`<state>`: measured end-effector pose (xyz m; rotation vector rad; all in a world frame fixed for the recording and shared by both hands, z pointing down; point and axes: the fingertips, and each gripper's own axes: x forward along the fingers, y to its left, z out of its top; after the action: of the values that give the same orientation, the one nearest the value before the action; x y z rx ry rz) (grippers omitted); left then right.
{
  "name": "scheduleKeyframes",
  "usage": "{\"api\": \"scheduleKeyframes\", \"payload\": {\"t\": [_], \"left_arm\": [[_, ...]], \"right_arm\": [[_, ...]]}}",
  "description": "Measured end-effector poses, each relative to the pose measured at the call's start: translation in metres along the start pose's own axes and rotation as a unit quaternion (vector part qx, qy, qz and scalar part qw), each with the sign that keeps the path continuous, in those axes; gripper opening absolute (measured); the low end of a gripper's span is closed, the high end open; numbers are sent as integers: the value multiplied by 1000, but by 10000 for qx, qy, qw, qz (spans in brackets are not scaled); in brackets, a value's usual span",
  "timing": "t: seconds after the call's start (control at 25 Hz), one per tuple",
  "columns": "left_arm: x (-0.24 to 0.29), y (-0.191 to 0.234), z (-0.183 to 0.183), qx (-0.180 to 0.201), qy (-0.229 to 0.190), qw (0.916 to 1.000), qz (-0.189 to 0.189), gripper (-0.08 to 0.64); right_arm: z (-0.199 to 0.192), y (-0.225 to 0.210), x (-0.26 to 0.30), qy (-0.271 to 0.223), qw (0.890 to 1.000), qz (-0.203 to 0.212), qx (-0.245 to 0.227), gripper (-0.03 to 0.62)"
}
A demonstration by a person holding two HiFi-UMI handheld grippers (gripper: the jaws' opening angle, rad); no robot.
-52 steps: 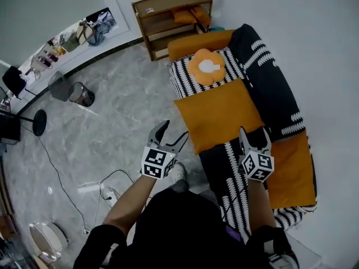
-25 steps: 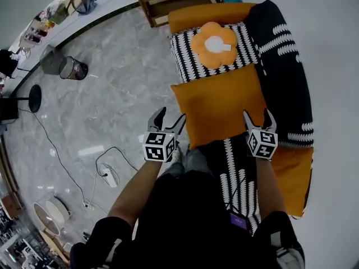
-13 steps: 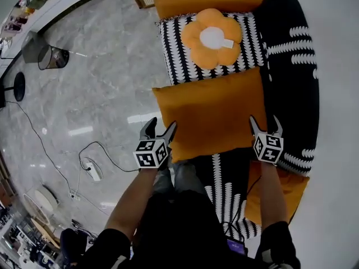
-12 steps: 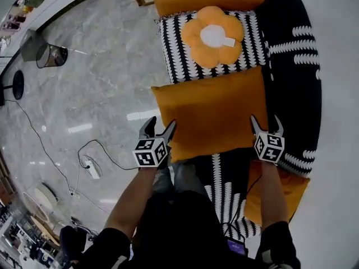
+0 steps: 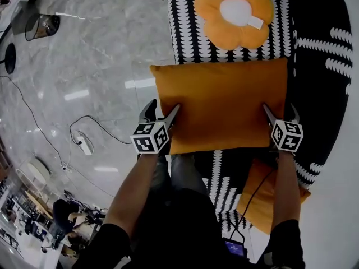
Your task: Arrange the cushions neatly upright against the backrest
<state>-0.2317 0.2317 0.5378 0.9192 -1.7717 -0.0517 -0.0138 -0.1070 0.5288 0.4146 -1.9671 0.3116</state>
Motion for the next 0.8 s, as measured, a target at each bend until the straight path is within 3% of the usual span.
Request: {"api": "scheduleKeyframes", "payload": {"t": [0.24, 0.44, 0.72, 0.8], "left_arm": [[7, 15, -16, -142, -46, 9998, 116, 472], [23, 25, -8, -302, 15, 9995, -2, 499], [30, 26, -28, -646, 76, 9972, -372, 500], [29, 17, -25, -823, 104, 9943, -664, 435]], "right_arm": [[-16, 2, 28, 473, 9976, 485, -134, 522], [-10, 4, 53, 726, 9913, 1027, 379, 574], [-25, 19, 48, 318, 9896, 1278, 584, 571], [-20, 21, 44, 100, 9905, 1245, 572, 568]]}}
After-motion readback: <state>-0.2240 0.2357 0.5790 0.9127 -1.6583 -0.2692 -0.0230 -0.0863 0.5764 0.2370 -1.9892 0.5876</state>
